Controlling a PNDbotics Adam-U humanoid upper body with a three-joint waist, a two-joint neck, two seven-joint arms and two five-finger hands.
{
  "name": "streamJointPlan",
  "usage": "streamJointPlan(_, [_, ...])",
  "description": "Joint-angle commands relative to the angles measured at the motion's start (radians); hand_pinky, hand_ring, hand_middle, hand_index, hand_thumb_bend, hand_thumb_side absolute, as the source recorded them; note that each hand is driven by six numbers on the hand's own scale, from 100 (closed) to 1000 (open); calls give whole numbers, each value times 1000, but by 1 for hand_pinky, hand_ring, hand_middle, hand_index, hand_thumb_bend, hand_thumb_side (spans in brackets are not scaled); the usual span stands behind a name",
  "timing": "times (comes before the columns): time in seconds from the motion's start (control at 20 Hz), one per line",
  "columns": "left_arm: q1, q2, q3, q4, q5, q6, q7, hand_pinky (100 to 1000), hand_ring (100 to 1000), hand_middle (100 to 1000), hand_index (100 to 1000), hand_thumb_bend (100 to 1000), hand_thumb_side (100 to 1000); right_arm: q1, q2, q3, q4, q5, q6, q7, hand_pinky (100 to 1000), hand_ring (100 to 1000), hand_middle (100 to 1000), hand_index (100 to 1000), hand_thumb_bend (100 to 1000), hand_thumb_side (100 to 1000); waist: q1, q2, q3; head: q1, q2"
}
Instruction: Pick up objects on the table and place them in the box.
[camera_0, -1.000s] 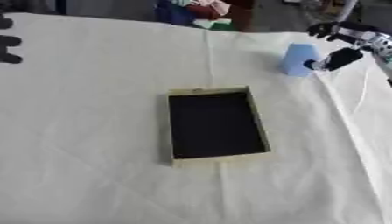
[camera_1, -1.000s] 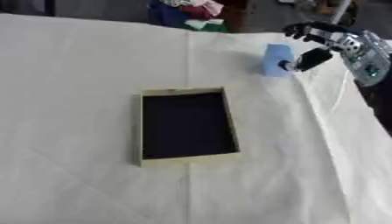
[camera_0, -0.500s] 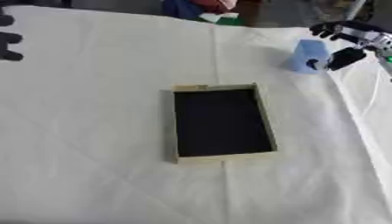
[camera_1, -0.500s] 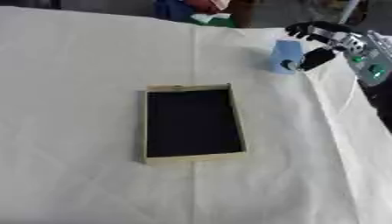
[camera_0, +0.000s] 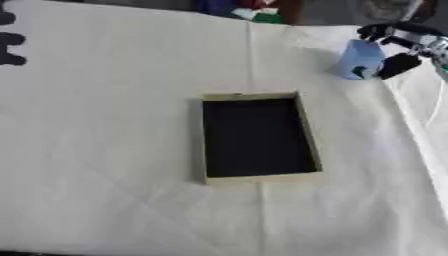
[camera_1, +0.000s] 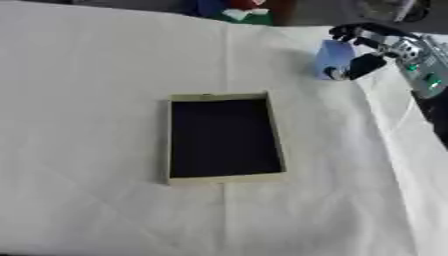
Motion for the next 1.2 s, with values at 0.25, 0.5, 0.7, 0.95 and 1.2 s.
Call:
streamJointPlan(0.25, [-17,16,9,-19,4,-2,-5,690,769,795,885,325,791,0,-52,-10,-11,42,-1,-11,945,962,890,999,342,222,8,-13,-1,6,-8])
streamJointPlan(0.5, [-16,17,9,-18,3,-2,-6,691,769,794,885,326,791,5,-55,-12,-8,75,0,-10,949,966,888,999,314,152,10,-14,-1,8,-7])
streamJointPlan(0.7, [-14,16,11,-19,3,-3,-7,691,769,794,885,327,791,6,-61,-18,-25,88,-8,-39,957,982,918,1000,349,155,11,-16,-4,10,-3])
streamJointPlan(0.95, [-9,16,12,-16,2,-3,-7,691,769,794,886,328,791,1,-69,-21,-57,102,-14,-68,963,990,928,1000,363,162,11,-21,-12,15,1])
streamJointPlan(1.2, [-7,17,13,-15,2,-3,-6,692,768,793,886,328,791,-2,-73,-22,-65,116,-13,-79,970,997,929,1000,366,159,11,-23,-15,18,6])
